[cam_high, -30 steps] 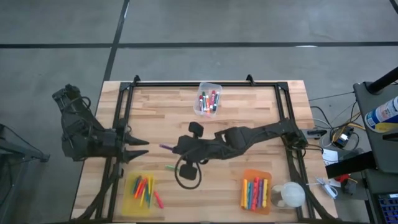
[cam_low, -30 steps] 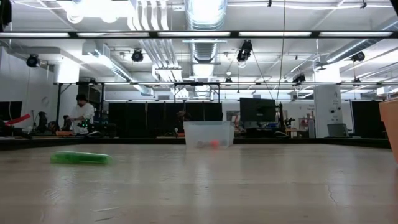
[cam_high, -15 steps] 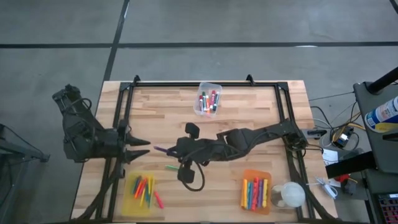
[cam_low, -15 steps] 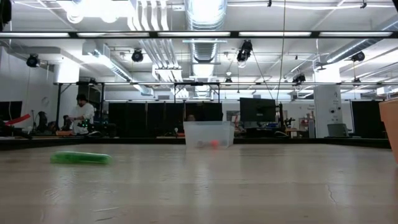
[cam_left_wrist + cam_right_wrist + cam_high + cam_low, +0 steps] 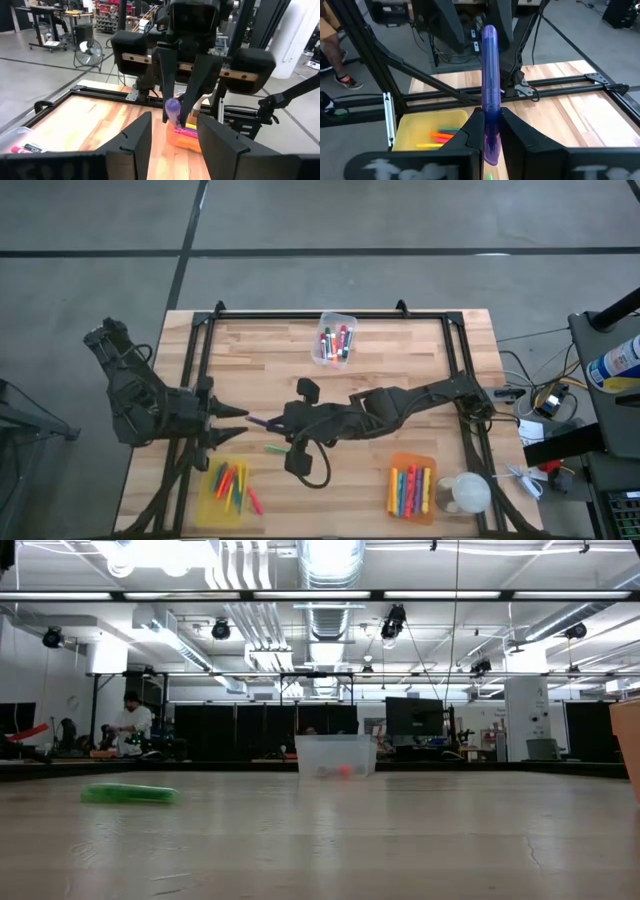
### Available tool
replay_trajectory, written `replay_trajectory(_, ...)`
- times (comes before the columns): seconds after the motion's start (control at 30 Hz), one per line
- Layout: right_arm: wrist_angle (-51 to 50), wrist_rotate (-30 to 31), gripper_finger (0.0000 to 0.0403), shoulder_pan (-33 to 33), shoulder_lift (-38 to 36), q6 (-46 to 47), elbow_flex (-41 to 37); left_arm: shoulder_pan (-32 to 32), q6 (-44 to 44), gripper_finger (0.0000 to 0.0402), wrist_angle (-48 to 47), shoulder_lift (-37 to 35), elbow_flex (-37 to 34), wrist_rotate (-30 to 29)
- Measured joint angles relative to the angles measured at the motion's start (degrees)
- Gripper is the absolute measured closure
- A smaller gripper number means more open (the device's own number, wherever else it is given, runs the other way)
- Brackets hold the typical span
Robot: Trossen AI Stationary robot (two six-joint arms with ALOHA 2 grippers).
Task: Pick & Place Markers
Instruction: Put the violet highlighter into the yellow bin
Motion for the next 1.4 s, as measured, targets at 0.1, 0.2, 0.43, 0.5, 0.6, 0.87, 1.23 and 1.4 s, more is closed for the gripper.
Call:
replay_trajectory(0.1, 0.55, -0.06, 0.0371, 0.11, 0.0, -0.23, 0.0, 0.1, 0.17, 0.025, 0.52, -0.02, 0.0, -0.07)
replay_trajectory(0.2, 0.53, -0.06, 0.0371, 0.11, 0.0, -0.35, 0.0, 0.38, 1.42, 0.025, 2.96, 0.07, 0.0, 0.65)
replay_trajectory(0.43, 2.43, 0.09, 0.0371, -0.16, 0.0, -2.21, 0.0, 1.84, 2.63, 0.025, 5.07, 1.16, 0.0, 1.58)
replay_trajectory(0.5, 2.55, 0.1, 0.0371, -0.17, 0.0, -2.6, 0.0, 2.08, 2.7, 0.025, 5.61, 1.46, 0.0, 1.6)
replay_trajectory(0.6, 2.63, 0.08, 0.0371, -0.17, 0.0, -2.6, 0.0, 2.2, 2.79, 0.025, 7.92, 1.44, 0.0, 1.64)
replay_trajectory(0.87, 3.72, 0.27, 0.0371, -0.55, 0.0, -2.74, -0.04, 2.56, 1.36, 0.0259, 9.65, 1.36, 0.0, 2.61)
replay_trajectory(1.23, 4.62, 0.25, 0.0371, -0.52, 0.0, -2.73, -0.09, 2.56, 0.16, 0.0334, 9.63, 1.38, 0.0, 2.4)
replay_trajectory(1.4, 4.94, 0.25, 0.0372, -0.57, 0.02, -2.58, -0.09, 2.56, 0.17, 0.0365, 9.63, 1.38, 0.0, 2.23)
